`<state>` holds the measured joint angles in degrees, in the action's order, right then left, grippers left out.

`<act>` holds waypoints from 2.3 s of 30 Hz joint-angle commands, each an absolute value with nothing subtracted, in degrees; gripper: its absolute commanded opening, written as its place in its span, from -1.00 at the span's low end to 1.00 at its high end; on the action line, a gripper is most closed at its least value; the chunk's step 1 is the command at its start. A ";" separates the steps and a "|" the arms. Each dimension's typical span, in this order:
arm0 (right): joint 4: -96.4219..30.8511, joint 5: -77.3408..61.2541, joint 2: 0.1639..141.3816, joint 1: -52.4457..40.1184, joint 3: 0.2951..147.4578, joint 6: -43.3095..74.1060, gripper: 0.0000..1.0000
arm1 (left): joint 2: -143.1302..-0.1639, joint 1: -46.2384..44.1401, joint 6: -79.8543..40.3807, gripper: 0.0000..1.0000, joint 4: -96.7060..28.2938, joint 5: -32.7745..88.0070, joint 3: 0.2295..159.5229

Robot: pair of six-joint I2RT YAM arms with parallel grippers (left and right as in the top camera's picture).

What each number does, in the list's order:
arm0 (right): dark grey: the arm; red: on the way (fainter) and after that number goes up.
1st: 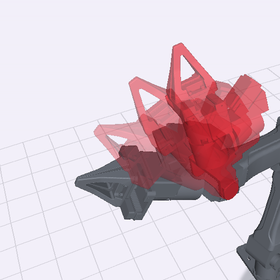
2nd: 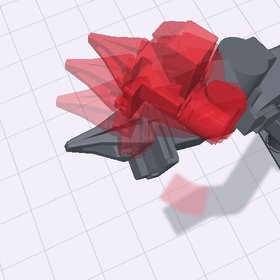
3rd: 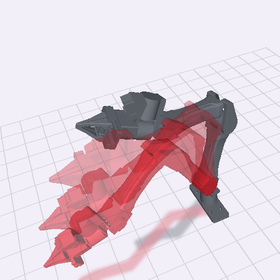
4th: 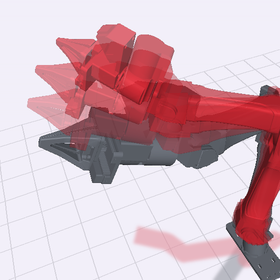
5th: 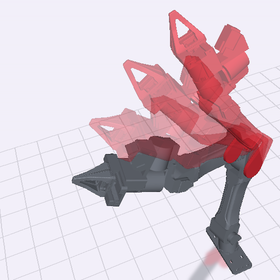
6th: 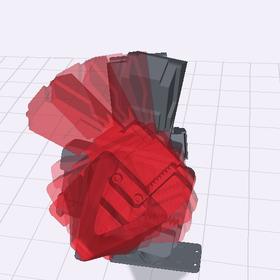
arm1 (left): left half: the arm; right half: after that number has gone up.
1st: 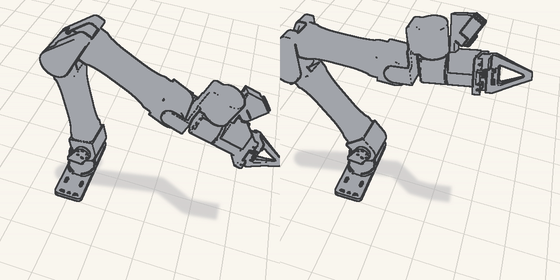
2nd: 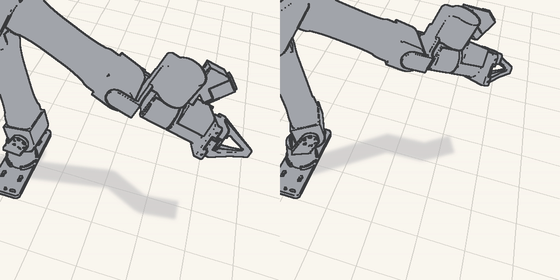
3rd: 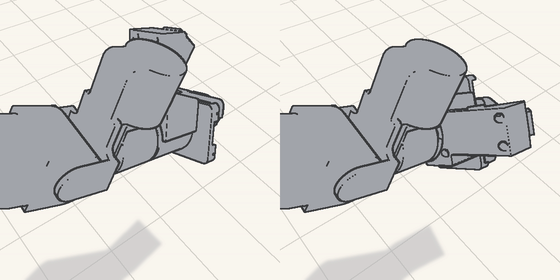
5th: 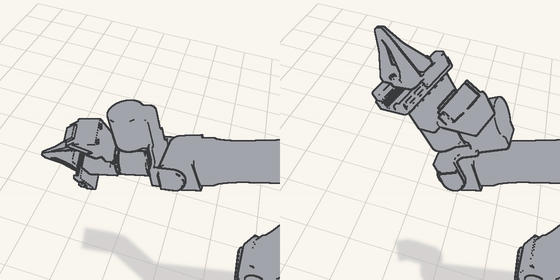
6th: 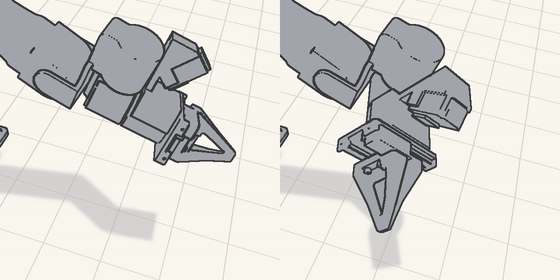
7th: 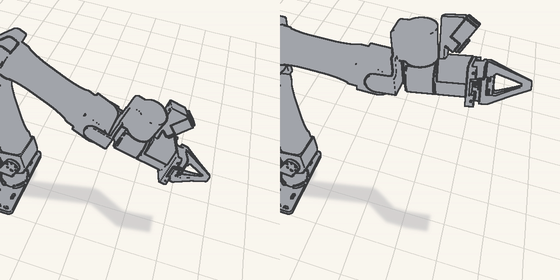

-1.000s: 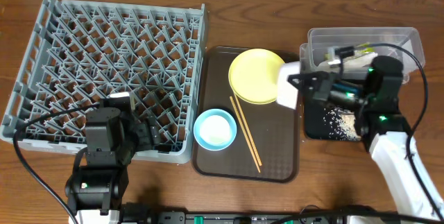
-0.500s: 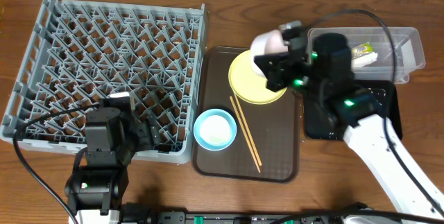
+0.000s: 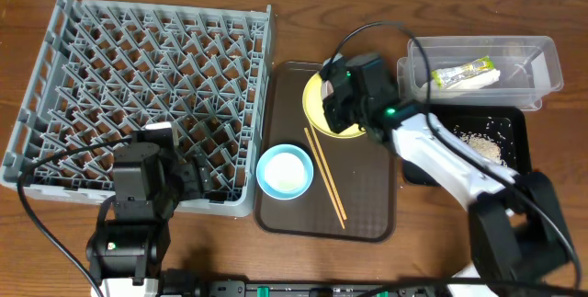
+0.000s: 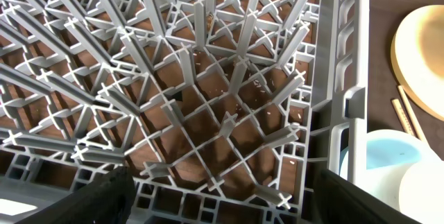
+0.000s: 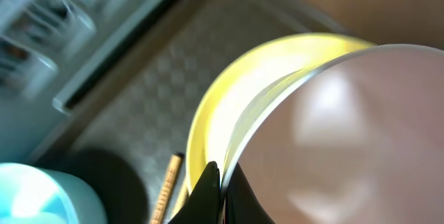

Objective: Sort waste into correct bins and load items into the dishwasher

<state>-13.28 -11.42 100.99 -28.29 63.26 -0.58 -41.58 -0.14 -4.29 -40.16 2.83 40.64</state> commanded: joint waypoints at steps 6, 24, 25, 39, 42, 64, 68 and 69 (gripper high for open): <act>-13.32 -10.50 105.36 -29.32 63.99 -4.36 -0.91 | -41.47 -0.40 -4.40 0.71 -40.29 2.98 42.02; -35.68 -19.75 92.71 -34.68 73.84 -2.20 -0.25 | -41.47 -0.40 -4.43 0.71 -40.27 3.01 42.02; -37.12 -19.75 93.03 -35.59 73.56 -2.17 -0.25 | -41.47 -0.40 -4.43 0.72 -40.27 3.01 42.02; -39.07 -16.49 104.60 -41.15 70.59 1.93 -0.87 | -41.47 -0.40 -4.43 0.71 -40.29 3.01 42.02; -39.05 -14.96 103.85 -40.29 71.31 2.52 -0.98 | -41.47 -0.40 -4.43 0.72 -40.27 3.01 42.02; -29.87 -59.18 90.15 -19.97 78.85 10.26 -0.98 | -46.70 -0.40 -5.08 0.72 -12.60 50.94 42.02; -27.27 -68.71 90.15 -20.62 78.85 10.26 -0.98 | -49.58 -0.40 -5.08 0.72 -2.85 63.72 42.02; -26.28 -71.55 90.15 -20.73 78.85 10.26 -0.98 | -50.26 -0.40 -5.10 0.72 -1.04 65.98 42.02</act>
<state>-27.79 -56.60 89.84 -20.27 78.65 9.65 -48.80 -0.16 -4.86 -3.97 51.48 41.06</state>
